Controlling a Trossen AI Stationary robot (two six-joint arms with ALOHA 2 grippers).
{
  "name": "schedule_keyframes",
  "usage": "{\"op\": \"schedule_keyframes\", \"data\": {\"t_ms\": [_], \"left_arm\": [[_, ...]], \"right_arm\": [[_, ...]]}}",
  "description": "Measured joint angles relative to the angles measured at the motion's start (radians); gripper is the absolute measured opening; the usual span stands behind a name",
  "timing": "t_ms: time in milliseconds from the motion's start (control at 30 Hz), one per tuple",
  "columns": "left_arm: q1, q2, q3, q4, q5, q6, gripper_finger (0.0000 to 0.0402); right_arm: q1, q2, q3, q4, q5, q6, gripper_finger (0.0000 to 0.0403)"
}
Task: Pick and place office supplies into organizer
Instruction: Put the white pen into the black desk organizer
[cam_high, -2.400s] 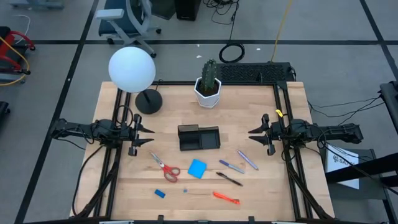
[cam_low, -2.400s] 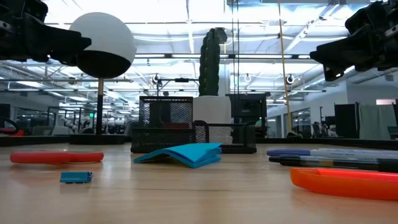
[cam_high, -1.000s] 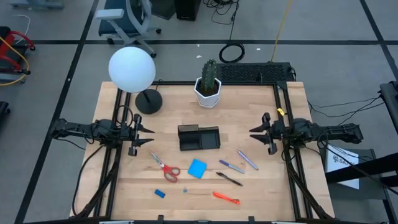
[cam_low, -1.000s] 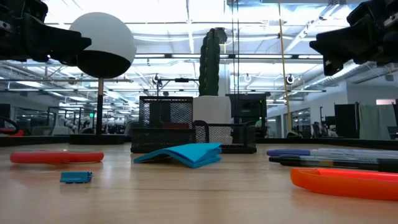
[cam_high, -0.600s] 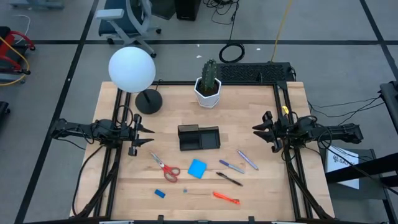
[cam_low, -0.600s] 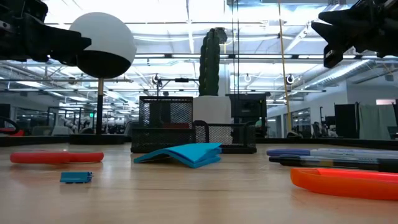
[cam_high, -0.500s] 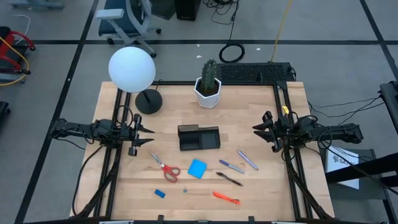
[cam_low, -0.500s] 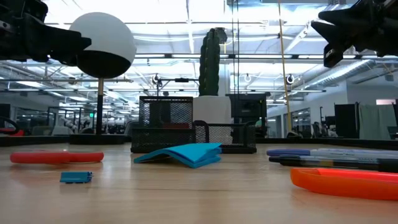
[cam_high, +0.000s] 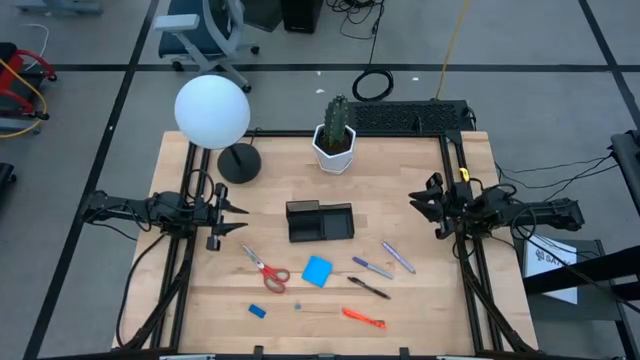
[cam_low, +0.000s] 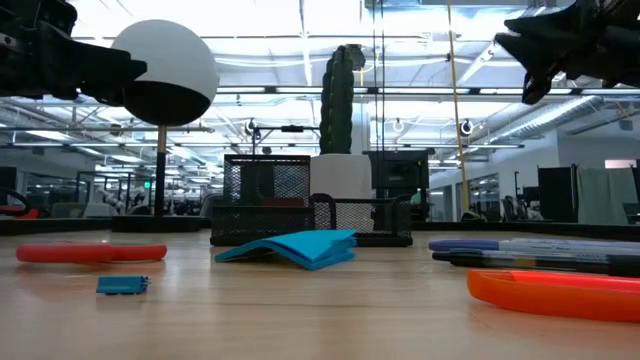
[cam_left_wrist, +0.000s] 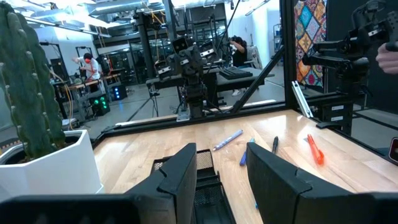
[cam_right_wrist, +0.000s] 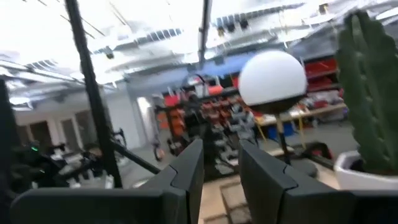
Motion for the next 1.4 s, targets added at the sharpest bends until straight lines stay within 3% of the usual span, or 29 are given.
{"op": "schedule_keyframes", "data": {"t_ms": [333,600,767,1167,1400], "left_arm": [[0.000,0.000,0.000,0.000,0.000,0.000,0.0145],[0.000,0.000,0.000,0.000,0.000,0.000,0.0145],[0.000,0.000,0.000,0.000,0.000,0.000,0.0145],[0.000,0.000,0.000,0.000,0.000,0.000,0.0145],[0.000,0.000,0.000,0.000,0.000,0.000,0.0145]], "right_arm": [[0.000,0.183,0.118,-0.034,0.015,-0.031,0.0091],[0.001,0.400,0.146,0.096,0.013,-0.051,0.0091],[0.000,0.473,0.147,0.124,0.093,-0.075,0.0091],[0.000,0.533,0.149,0.043,0.194,-0.075,0.0091],[0.001,0.584,0.259,-0.227,0.325,-0.070,0.0091]]}}
